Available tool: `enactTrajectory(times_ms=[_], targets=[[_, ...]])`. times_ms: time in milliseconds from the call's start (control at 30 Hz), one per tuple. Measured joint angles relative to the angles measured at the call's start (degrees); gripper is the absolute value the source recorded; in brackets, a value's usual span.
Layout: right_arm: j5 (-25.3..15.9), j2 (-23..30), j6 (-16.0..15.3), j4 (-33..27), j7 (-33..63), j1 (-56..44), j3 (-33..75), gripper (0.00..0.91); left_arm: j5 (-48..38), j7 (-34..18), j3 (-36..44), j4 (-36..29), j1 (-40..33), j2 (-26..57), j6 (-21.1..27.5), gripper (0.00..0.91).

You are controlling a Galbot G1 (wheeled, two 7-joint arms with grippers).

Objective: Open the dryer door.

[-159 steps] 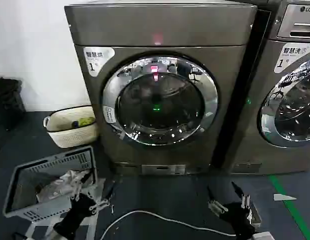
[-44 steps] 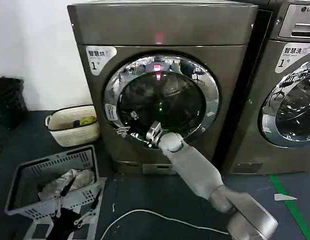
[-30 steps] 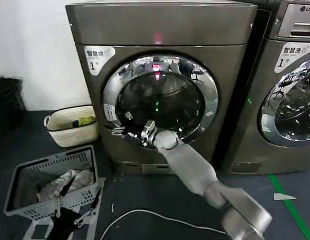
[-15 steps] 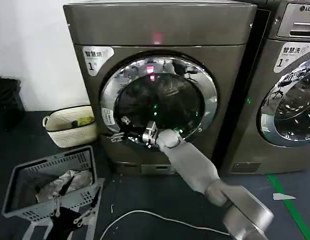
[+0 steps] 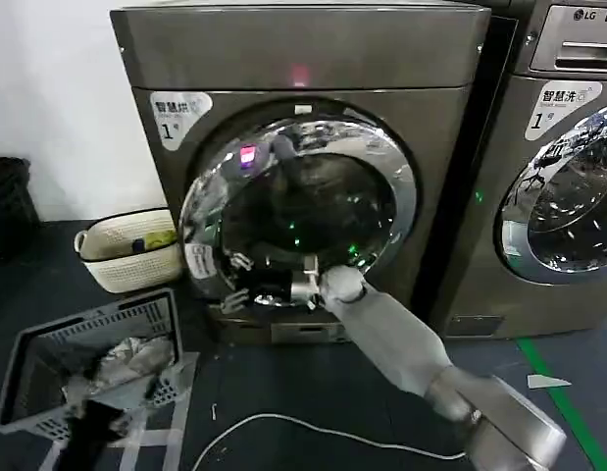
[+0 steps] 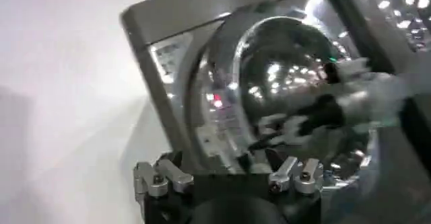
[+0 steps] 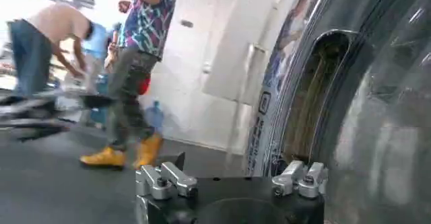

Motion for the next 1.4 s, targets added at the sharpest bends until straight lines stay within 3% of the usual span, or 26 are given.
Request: enactTrajectory(times_ms=[367, 600, 833, 1200, 1400], targets=[[0.48, -8.88, -3.22, 15.14, -5.87, -6.43, 3.09, 0.907, -8.37, 1.51, -3.35, 2.93, -5.93, 8.67, 4.73, 0.907], [0.35, -15.03, -3.35, 24.52, -7.09, -12.2, 7.71, 0.907, -9.41, 1.89, 0.52, 6.33, -10.15, 13.83, 6.41, 0.907], [0.45, -20.32, -3.15, 28.91, -6.51, -17.94, 14.2, 0.907, -8.85, 2.12, 6.79, 9.04, -15.36, 16.51, 8.26, 0.907], [0.27, -28.95, -0.75, 34.41, -5.77, -38.56, 36.81, 0.907, -7.29, 2.24, 19.08, 14.01, -26.24, 17.56, 8.71, 0.907], [-0.83, -27.98, 1.83, 40.35, -4.24, -56.12, 55.41, 0.907, -8.17, 2.17, 27.31, 17.68, -32.86, 18.72, 7.89, 0.907]])
